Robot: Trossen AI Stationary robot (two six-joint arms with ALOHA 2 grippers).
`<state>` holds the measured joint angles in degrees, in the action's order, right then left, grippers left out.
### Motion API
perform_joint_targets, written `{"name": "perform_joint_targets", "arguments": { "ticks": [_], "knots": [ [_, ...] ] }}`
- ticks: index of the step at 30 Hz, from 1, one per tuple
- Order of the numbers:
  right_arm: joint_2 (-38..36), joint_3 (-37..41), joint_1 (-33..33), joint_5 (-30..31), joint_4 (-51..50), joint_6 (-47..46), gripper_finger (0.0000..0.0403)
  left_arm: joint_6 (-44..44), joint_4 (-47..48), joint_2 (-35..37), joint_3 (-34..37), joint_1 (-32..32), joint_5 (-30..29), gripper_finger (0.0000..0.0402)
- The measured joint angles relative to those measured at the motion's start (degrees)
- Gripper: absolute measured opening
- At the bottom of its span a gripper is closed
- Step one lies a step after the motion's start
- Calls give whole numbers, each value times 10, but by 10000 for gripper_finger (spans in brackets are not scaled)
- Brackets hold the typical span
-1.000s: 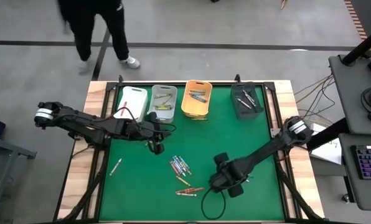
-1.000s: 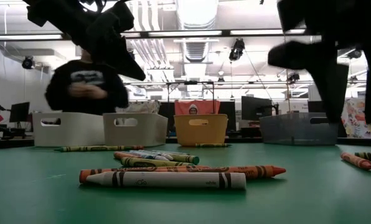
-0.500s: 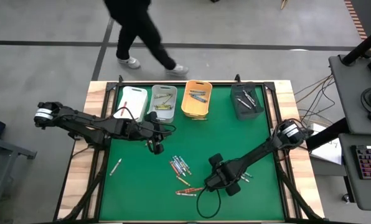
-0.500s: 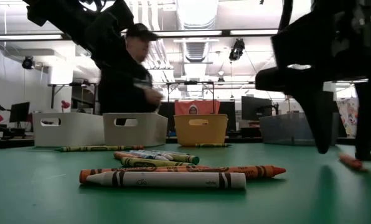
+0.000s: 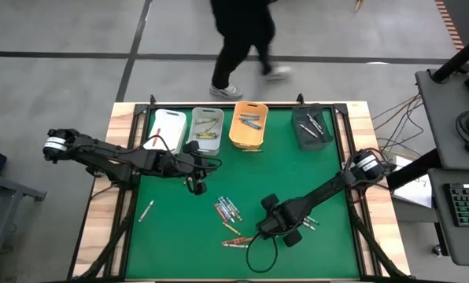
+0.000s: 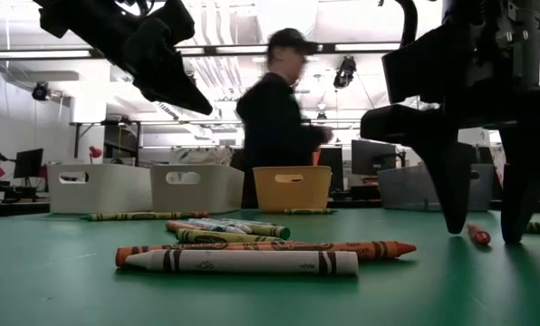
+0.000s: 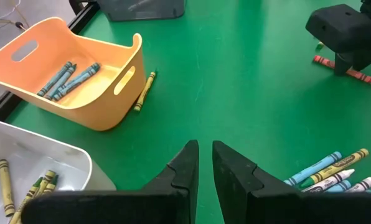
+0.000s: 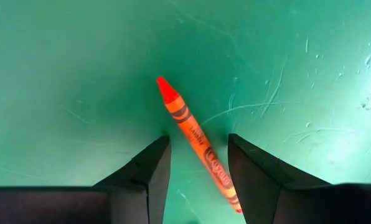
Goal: Sort crayons
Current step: Put the orange crayon into the white bin
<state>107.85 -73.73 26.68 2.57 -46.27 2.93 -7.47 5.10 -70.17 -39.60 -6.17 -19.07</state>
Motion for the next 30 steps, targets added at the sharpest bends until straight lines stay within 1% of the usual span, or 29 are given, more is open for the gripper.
{"name": "perform_joint_targets", "arguments": {
  "ticks": [3,6,9,13,14,17,20,22,25,28,30],
  "knots": [
    [0,4,-4,0,10,16,144,9,0,0,0,0,0,29],
    [5,8,-12,-7,19,24,125,15,0,0,0,0,0,29],
    [15,10,-22,-24,23,33,87,25,-3,0,0,0,0,29],
    [24,11,-31,-48,26,44,25,41,-29,0,0,0,0,29],
    [24,11,-32,-48,27,47,18,47,-39,0,0,0,1,29],
    [12,11,-36,-46,29,46,14,63,-102,0,15,-1,23,29],
    [-9,12,-43,-43,35,36,12,80,-205,0,48,-1,69,29],
    [-25,15,-50,-21,47,23,11,87,-281,0,73,-1,102,29],
    [-67,27,-58,23,73,7,10,88,-362,0,101,-2,126,29],
    [-114,55,-64,46,137,5,10,82,-426,0,120,-1,126,29],
    [-147,93,-72,54,200,5,10,81,-456,3,127,-1,132,29]
  ]
}}
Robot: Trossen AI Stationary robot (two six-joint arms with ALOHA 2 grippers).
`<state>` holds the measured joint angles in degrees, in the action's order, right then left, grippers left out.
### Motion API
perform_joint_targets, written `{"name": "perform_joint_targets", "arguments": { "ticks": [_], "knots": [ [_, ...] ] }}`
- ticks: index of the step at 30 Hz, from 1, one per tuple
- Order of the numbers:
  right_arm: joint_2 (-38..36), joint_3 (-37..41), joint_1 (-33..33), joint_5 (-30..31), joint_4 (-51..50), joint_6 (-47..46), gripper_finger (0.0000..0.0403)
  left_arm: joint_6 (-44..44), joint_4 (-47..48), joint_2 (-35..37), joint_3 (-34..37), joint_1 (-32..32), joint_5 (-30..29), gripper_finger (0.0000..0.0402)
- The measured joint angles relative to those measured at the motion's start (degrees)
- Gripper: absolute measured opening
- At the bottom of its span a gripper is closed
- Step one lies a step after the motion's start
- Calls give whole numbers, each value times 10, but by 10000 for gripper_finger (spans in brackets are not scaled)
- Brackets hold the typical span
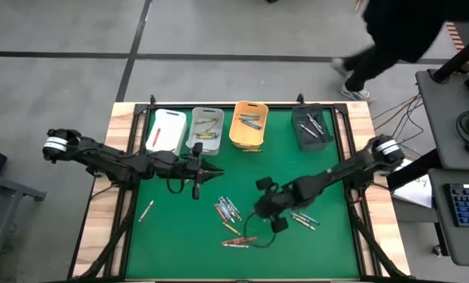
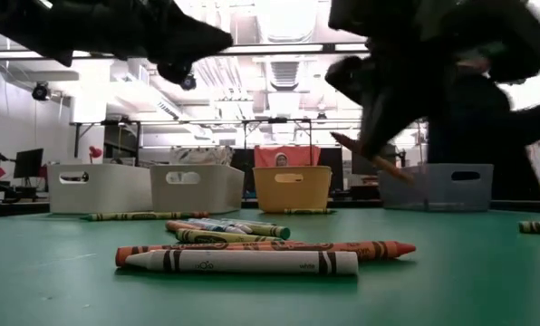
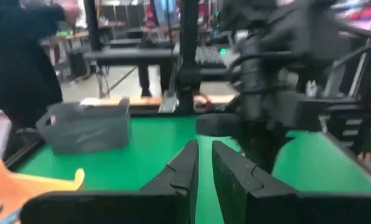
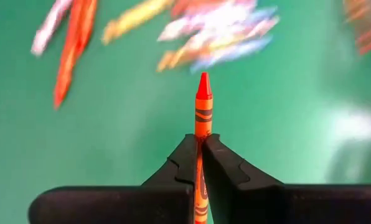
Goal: Sort crayons
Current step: Put the orange crayon into the white bin
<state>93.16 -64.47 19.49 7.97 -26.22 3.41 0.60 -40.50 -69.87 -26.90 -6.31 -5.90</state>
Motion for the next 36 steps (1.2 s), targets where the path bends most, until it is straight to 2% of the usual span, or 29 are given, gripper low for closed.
{"name": "perform_joint_targets", "arguments": {
  "ticks": [4,7,10,13,17,22,30,34,36],
  "knots": [
    [-77,106,-25,20,236,17,10,0,0,17,-7,0,60,31],
    [-112,183,-48,10,434,36,10,12,14,26,-19,0,76,44],
    [-130,239,-69,-3,609,63,10,22,25,25,-25,0,80,72],
    [-133,267,-84,-9,732,77,10,27,25,15,-27,0,80,110],
    [-118,269,-100,-32,797,91,10,28,25,-10,-36,0,80,159],
    [-92,230,-112,-36,797,106,10,36,-11,-64,-65,0,81,191],
    [-63,199,-117,-39,788,101,10,44,-1,-119,-108,1,81,192],
    [-59,198,-117,-39,788,101,11,59,8,-115,-110,1,72,187],
    [-60,198,-117,-39,791,101,11,63,13,-109,-106,1,57,172]
  ]
}}
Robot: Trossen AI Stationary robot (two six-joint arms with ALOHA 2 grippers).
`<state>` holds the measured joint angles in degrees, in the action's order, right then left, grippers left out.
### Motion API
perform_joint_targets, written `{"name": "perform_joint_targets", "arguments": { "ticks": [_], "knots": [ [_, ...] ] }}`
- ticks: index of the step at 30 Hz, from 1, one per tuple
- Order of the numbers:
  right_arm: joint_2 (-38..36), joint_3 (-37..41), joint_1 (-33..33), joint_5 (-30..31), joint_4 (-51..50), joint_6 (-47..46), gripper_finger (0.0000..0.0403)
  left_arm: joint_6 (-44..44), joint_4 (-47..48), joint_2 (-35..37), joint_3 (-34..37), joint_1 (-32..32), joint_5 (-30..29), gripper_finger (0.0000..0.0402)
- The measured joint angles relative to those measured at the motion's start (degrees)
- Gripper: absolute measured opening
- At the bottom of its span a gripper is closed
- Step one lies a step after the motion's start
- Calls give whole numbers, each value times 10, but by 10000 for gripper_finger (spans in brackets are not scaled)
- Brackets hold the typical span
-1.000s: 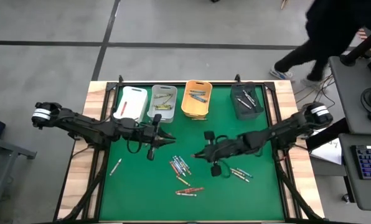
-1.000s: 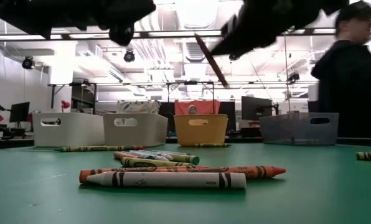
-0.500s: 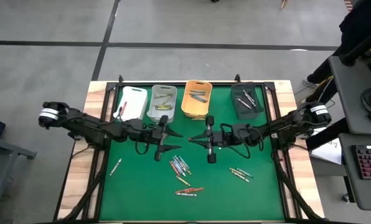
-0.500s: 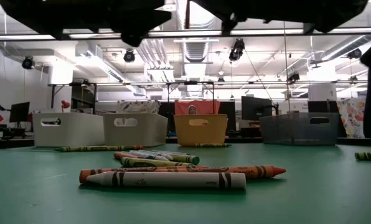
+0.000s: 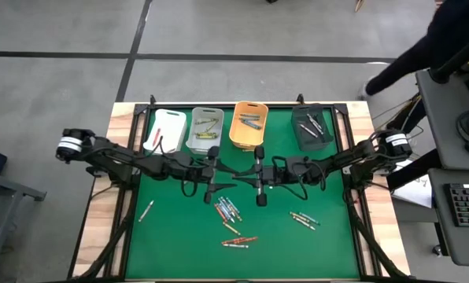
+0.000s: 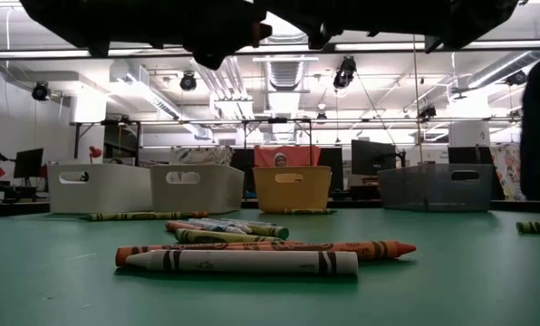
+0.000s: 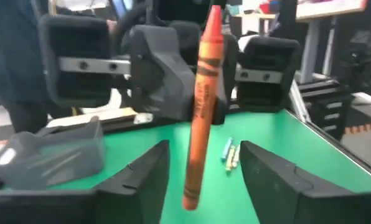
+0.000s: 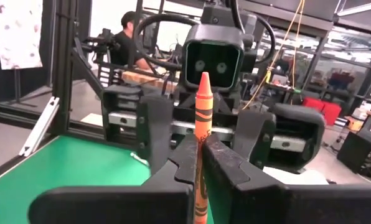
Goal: Sort crayons
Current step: Put the orange crayon into the white bin
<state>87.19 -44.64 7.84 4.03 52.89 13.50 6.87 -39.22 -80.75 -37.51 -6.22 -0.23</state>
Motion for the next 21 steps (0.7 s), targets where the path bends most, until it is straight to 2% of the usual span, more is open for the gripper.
{"name": "perform_joint_targets", "arguments": {
  "ticks": [3,9,12,17,21],
  "knots": [
    [-1,0,0,1,-1,0,11,-1,0,7,5,1,-11,130],
    [-1,0,-1,6,0,0,26,-8,9,12,6,0,-26,16],
    [-1,0,0,13,0,0,52,-13,16,16,6,1,-29,15],
    [-2,0,0,67,-1,-8,109,-16,60,38,7,1,-59,7],
    [-6,0,0,137,-4,-23,142,-19,142,75,7,5,-108,4]
  ]
}}
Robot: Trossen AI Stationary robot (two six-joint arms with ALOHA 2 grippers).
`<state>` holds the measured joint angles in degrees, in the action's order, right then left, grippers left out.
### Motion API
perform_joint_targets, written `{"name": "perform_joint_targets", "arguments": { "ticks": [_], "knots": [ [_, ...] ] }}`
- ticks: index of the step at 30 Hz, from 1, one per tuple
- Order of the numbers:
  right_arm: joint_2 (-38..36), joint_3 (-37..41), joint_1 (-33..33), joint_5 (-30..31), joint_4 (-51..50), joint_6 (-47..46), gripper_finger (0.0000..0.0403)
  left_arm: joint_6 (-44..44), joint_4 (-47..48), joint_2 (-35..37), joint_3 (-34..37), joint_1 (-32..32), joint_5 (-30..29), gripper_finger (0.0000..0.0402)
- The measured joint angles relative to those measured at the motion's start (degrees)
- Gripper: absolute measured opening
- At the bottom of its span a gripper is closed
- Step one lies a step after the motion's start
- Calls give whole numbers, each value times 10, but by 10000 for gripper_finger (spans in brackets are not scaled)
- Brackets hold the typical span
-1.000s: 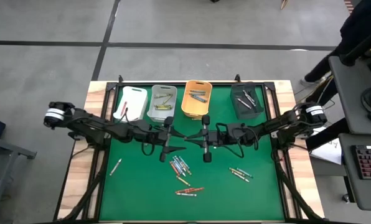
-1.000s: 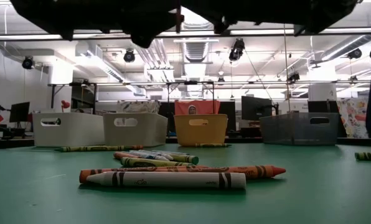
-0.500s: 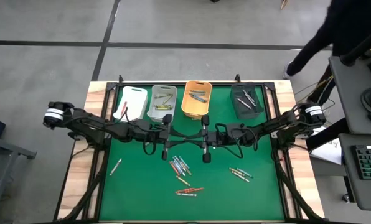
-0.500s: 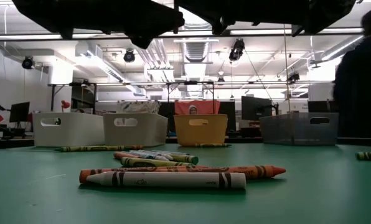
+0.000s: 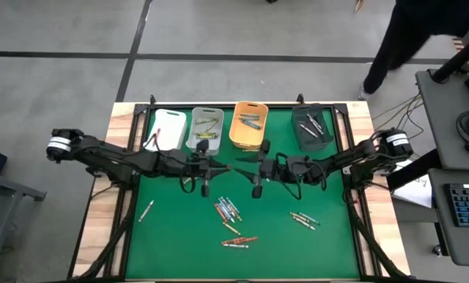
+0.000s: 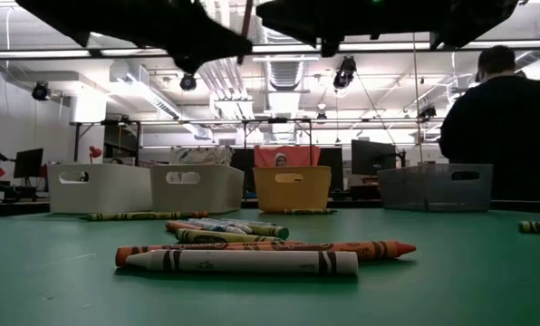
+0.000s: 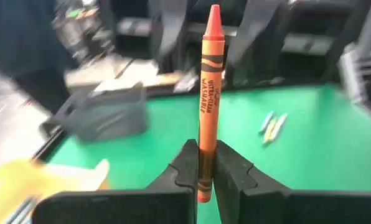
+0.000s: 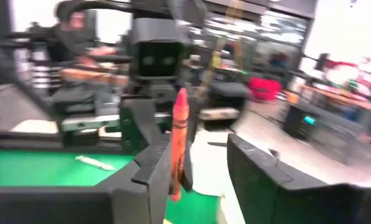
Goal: Sort crayons
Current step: Put the orange crayon into the white bin
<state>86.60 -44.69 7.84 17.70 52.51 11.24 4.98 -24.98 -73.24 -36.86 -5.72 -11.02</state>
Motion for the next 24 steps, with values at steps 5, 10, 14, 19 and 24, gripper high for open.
{"name": "perform_joint_targets", "arguments": {
  "ticks": [5,10,14,19,24],
  "knots": [
    [-12,0,0,71,-35,-28,159,-35,172,65,-5,18,-108,3],
    [-22,0,0,119,-61,-64,156,-117,392,123,-40,67,-218,2],
    [-22,0,0,123,-64,-66,151,-209,562,143,-70,130,-262,2],
    [-22,0,0,123,-77,-77,151,-303,697,139,-94,229,-271,2],
    [-22,0,0,123,-87,-91,152,-305,726,119,-90,319,-214,2]
  ]
}}
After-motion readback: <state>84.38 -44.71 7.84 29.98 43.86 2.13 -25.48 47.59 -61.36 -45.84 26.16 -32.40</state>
